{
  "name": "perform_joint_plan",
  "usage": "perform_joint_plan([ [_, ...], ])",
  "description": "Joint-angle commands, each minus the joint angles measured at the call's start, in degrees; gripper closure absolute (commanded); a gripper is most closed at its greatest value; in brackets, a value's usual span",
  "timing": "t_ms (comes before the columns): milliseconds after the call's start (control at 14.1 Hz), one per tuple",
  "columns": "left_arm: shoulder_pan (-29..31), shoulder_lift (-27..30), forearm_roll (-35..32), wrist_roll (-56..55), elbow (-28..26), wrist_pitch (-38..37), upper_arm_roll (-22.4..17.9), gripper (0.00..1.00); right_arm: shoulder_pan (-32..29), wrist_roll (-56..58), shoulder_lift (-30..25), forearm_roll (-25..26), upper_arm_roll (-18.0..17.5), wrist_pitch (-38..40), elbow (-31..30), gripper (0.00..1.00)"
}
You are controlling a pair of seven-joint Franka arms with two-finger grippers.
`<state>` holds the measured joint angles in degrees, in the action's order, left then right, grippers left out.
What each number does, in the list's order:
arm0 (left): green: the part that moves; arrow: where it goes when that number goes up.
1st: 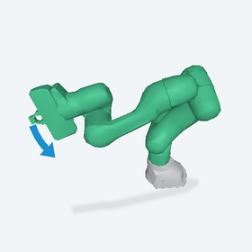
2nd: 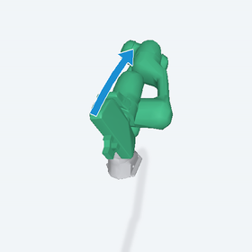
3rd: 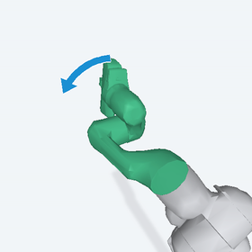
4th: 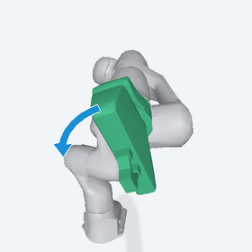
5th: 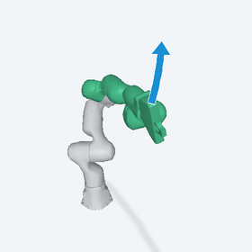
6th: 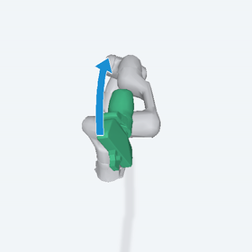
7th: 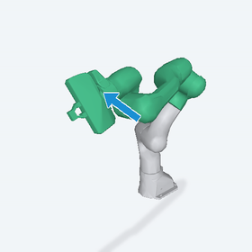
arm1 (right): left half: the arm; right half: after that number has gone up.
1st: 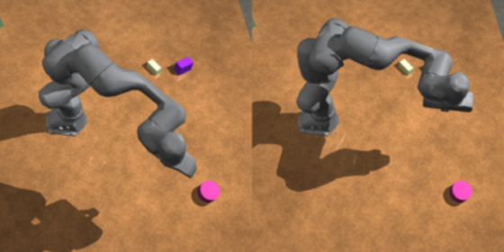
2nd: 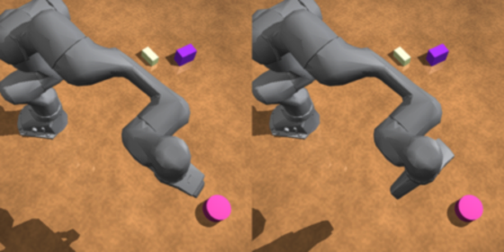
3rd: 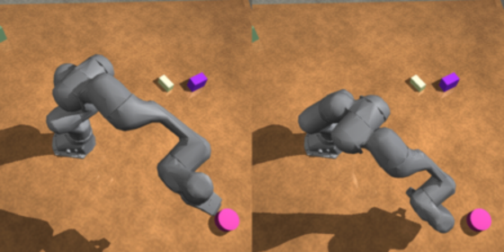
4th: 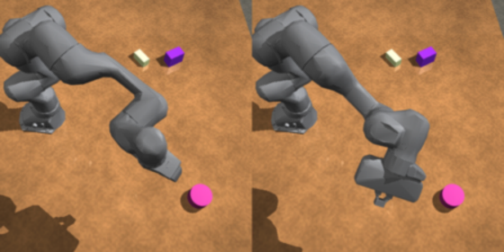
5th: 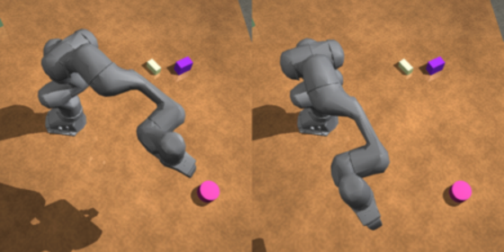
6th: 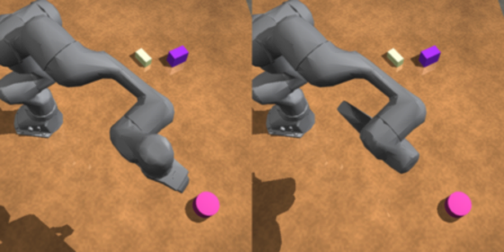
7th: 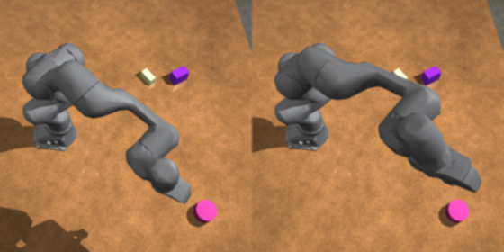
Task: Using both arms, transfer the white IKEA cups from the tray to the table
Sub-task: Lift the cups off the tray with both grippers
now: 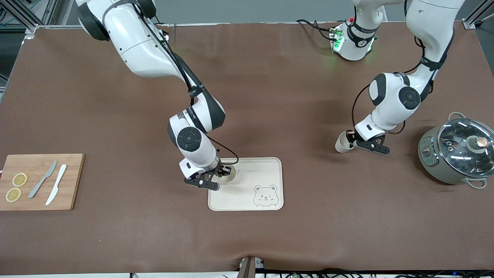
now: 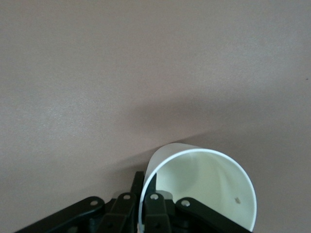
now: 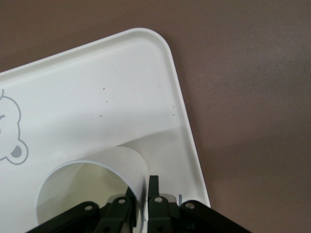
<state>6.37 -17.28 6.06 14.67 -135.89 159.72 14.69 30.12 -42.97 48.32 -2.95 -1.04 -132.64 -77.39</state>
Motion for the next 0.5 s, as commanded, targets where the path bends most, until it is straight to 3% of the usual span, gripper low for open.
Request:
perform_joint_plan([
  [0,0.2,-0.2,0.5,2.0,-1.1,2.6,0.3,1.0,-0.5,0.0,0.6,0.8,-0.2,0.6,1.6,1.0],
  [71,0.2,-0.3,0.4,2.6,-1.2,2.6,0.2,0.99,-0.6,-0.1,0.5,0.8,-0.2,1.1,2.1,1.0],
  [142,0.2,-0.3,0.4,3.6,-1.1,2.6,0.2,0.4,-0.6,-0.1,0.3,0.4,-0.2,1.1,2.2,1.0],
  [213,0.2,-0.2,0.4,4.5,-1.1,2.5,0.2,0.0,-0.6,-0.3,-0.1,0.1,-0.2,1.2,2.2,1.0],
  [426,0.6,3.3,0.4,4.8,-1.9,0.5,0.0,0.0,-0.7,-0.3,-1.8,0.0,-0.5,7.9,4.2,1.0],
])
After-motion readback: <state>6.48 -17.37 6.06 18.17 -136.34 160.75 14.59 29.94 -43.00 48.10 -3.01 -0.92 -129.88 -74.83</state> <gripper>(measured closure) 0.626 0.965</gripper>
